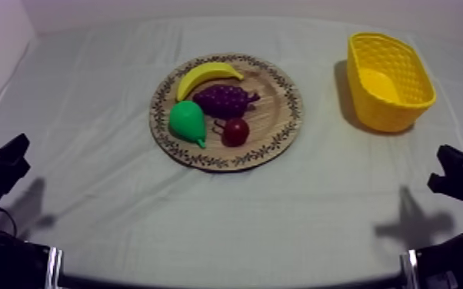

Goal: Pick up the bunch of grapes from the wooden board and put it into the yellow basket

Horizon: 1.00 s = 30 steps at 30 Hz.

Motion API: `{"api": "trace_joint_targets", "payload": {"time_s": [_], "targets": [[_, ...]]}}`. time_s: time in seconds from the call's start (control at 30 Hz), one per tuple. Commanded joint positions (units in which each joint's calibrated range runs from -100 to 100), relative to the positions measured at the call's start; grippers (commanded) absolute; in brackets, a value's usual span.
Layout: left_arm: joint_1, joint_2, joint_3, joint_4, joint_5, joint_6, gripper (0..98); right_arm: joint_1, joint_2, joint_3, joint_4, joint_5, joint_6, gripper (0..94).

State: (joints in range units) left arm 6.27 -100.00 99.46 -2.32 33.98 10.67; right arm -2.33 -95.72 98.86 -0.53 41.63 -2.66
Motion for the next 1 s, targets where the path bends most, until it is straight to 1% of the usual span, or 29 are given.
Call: {"api": "trace_joint_targets", "payload": {"time_s": [0.0, 0.27, 0.5, 0.6, 0.8, 0.97], "targets": [[-2.83, 0.0, -0.02, 0.0, 0.05, 0.0, 0.0, 0.41, -0.04, 0.92, -0.42, -3.65, 11.23, 0.5], [-2.83, 0.0, -0.02, 0.0, 0.05, 0.02, 0.0, 0.56, -0.04, 0.92, -0.42, -3.65, 10.21, 0.5], [-2.83, 0.0, -0.02, 0.0, 0.05, 0.0, 0.0, 0.5, -0.04, 0.92, -0.39, -3.65, 8.52, 0.5], [-2.83, 0.0, -0.02, 0.0, 0.05, 0.0, 0.0, -0.01, 0.31, 0.92, -0.76, -4.16, 9.57, 0.5], [-2.83, 0.0, -0.02, 0.0, 0.05, 0.0, 0.0, -0.74, 7.53, -1.44, -0.32, -10.32, 10.66, 0.5], [-2.83, 0.0, -0.02, 0.0, 0.05, 0.0, 0.0, -1.06, 16.07, -10.01, -1.05, -10.35, 11.85, 0.5]]}}
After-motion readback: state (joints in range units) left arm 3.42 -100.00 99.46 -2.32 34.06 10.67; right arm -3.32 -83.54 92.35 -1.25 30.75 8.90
